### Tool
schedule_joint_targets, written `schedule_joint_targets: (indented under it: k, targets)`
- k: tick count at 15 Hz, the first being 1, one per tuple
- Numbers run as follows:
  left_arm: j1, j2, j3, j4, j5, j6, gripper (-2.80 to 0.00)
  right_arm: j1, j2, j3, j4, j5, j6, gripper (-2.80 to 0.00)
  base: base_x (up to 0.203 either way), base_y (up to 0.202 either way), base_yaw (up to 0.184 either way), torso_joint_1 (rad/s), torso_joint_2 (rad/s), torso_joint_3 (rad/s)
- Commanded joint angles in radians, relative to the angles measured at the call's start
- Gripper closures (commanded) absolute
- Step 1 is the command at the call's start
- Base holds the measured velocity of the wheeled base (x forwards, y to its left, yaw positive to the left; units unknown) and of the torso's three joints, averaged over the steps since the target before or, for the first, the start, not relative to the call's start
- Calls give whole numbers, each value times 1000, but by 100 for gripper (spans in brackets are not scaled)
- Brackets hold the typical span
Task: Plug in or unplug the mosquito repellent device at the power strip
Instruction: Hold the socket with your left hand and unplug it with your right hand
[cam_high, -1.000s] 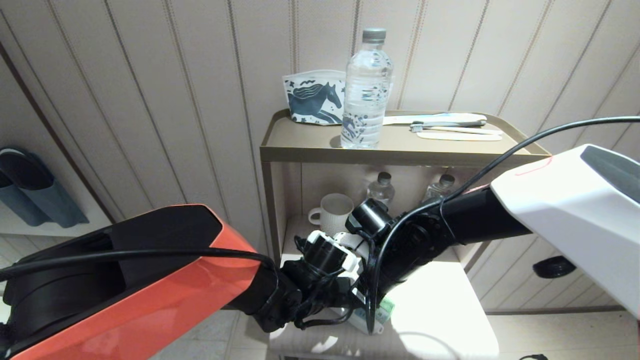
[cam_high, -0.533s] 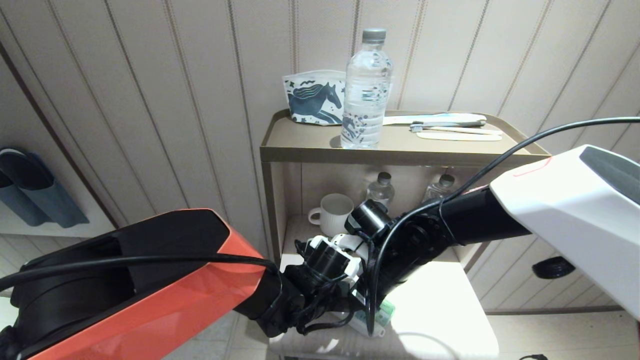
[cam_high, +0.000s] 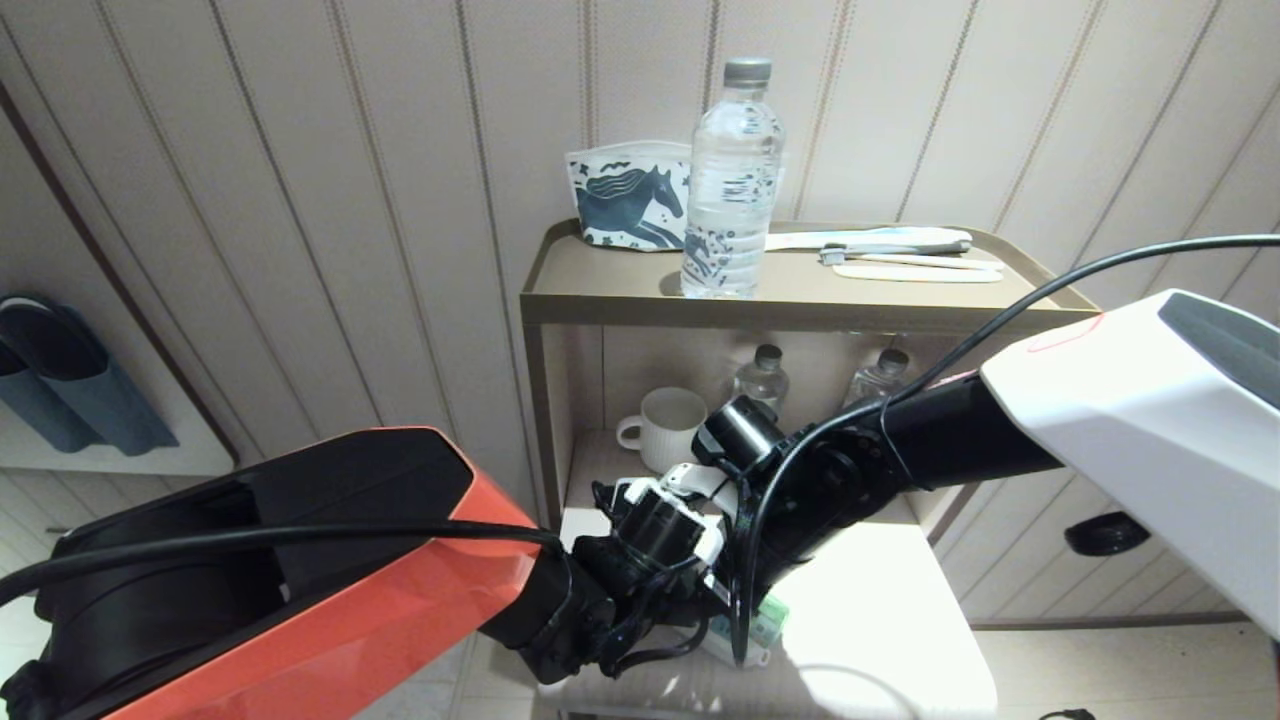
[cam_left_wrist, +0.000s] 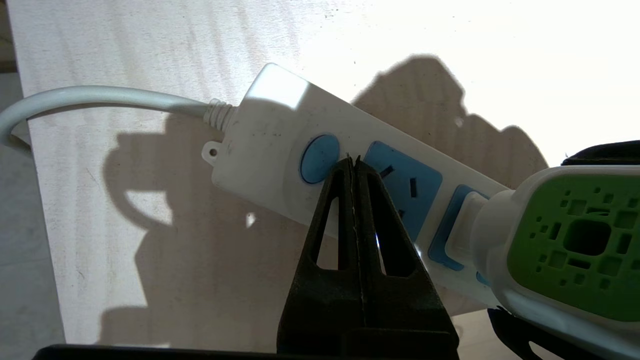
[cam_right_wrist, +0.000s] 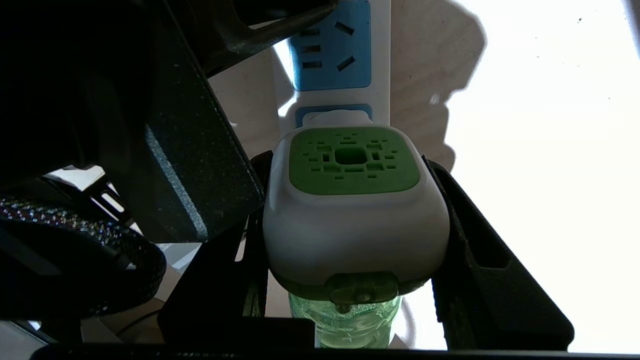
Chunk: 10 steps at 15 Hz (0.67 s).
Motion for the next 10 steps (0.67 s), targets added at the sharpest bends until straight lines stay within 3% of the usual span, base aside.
schedule_joint_targets:
  k: [1, 10]
  targets:
    - [-8, 10, 1, 7, 0, 0, 0, 2, 0, -4, -23, 0, 6, 0, 0, 0, 0, 0, 0, 0]
    - [-17, 8, -6, 18, 2, 0, 0, 9, -24, -17, -57, -1, 29, 0, 0, 0, 0, 0, 0, 0]
